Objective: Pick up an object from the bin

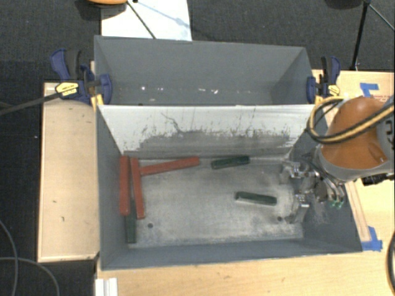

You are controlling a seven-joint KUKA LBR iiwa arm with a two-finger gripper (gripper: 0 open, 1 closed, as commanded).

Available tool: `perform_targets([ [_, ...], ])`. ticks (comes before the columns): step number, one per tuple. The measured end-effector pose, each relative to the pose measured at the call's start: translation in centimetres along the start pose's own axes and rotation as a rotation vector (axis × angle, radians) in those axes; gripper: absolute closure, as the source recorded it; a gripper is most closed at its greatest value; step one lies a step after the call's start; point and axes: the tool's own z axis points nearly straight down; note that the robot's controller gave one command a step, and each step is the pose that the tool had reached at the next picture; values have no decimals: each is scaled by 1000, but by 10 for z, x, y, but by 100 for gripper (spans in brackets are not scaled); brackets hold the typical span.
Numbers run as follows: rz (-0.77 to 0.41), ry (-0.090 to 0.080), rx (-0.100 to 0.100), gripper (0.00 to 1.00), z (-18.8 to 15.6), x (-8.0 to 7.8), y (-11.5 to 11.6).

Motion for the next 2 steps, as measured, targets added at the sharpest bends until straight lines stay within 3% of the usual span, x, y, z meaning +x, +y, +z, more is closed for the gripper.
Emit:
perform_targets([
  [1, -28, 8, 0, 0, 27, -22, 46],
  [2, 57, 9, 0, 100, 33, 45, 70],
])
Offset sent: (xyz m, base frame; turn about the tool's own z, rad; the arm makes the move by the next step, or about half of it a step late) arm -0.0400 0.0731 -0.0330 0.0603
